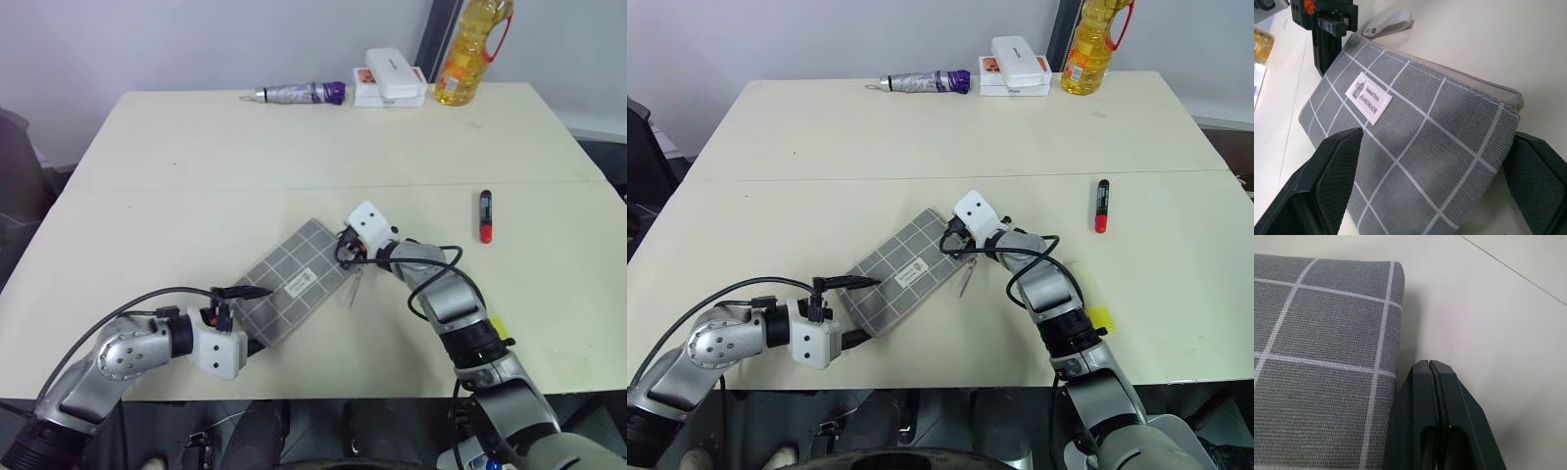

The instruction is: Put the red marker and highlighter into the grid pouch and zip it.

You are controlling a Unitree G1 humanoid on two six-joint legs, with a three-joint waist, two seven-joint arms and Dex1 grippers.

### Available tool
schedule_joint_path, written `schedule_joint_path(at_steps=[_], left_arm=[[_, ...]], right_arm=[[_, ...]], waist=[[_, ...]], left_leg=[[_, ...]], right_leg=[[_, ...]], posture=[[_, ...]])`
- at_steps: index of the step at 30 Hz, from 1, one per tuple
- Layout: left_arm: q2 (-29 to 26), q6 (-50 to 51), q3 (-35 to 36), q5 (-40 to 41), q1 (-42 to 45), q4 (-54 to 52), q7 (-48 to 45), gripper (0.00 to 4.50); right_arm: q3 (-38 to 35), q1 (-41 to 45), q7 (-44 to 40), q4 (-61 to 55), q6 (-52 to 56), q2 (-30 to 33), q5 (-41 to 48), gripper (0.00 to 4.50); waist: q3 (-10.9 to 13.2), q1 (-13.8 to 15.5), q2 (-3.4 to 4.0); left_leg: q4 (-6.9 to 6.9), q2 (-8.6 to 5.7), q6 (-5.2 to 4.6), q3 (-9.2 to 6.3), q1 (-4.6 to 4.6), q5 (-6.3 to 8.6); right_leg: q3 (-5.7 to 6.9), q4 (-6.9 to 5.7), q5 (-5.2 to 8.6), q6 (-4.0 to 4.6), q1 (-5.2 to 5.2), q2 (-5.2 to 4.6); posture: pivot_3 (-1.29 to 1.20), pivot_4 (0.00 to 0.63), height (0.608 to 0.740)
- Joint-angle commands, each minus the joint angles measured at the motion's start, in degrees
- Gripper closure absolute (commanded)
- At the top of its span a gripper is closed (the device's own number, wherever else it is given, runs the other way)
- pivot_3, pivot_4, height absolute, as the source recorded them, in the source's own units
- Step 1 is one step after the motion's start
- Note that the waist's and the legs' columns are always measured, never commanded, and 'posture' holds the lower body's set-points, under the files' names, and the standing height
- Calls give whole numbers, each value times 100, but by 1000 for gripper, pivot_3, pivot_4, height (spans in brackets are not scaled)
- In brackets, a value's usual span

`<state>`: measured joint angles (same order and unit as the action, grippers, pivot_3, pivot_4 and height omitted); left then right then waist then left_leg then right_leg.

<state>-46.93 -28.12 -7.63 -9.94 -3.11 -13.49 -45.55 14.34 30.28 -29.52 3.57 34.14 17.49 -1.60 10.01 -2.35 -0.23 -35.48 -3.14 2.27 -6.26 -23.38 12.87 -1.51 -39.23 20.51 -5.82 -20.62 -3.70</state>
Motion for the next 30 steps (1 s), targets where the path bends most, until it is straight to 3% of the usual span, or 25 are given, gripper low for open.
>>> schedule_joint_path(at_steps=[1,4,11,14,16,17,20,25,30], left_arm=[[-51,-71,58,-196,117,247,126,860],[-26,-177,37,-219,214,352,171,2324],[10,-284,-4,-192,297,416,207,2324],[25,-309,53,-44,314,419,227,3231],[34,-348,126,35,354,444,281,4230],[51,-374,191,61,388,491,350,4422],[163,-193,399,339,428,526,506,4422],[689,1139,707,1542,531,-76,636,4422],[1161,2413,735,2156,648,-670,828,4422]], right_arm=[[109,56,-94,-88,-2,-54,-2,4500],[128,56,-116,-99,-2,-68,-1,4500],[145,48,-139,-138,15,-95,-1,4500],[148,45,-141,-154,19,-100,-4,4500],[125,64,-125,-162,-20,-93,-12,4500],[56,117,-95,-159,-81,-76,-10,4500],[-228,290,-12,-188,-121,27,36,4500],[-780,627,28,-354,-154,639,22,4500],[-1597,712,-412,-645,180,1126,731,4500]], waist=[[0,-2,0],[0,-8,0],[0,-18,0],[0,-18,0],[0,-17,0],[0,-17,0],[3,-15,1],[7,33,-1],[6,28,-3]], left_leg=[[0,0,0,0,0,0],[1,0,0,0,0,0],[6,0,0,0,-1,0],[9,0,0,0,-1,0],[9,0,0,0,-1,0],[9,0,0,0,-1,0],[9,0,0,0,-2,0],[7,-2,2,1,-10,-1],[8,-4,2,2,-14,-1]], right_leg=[[0,0,0,0,0,0],[0,0,0,0,-2,1],[0,0,0,0,-5,1],[-1,0,0,0,-7,1],[-1,0,0,0,-7,1],[-1,0,0,0,-7,1],[-1,0,0,0,-8,1],[1,0,0,-1,-13,-1],[1,7,0,-1,-11,-1]], posture=[[0,150,740],[0,150,740],[0,150,740],[0,150,740],[0,150,740],[0,150,740],[0,150,740],[0,150,740],[0,150,740]])
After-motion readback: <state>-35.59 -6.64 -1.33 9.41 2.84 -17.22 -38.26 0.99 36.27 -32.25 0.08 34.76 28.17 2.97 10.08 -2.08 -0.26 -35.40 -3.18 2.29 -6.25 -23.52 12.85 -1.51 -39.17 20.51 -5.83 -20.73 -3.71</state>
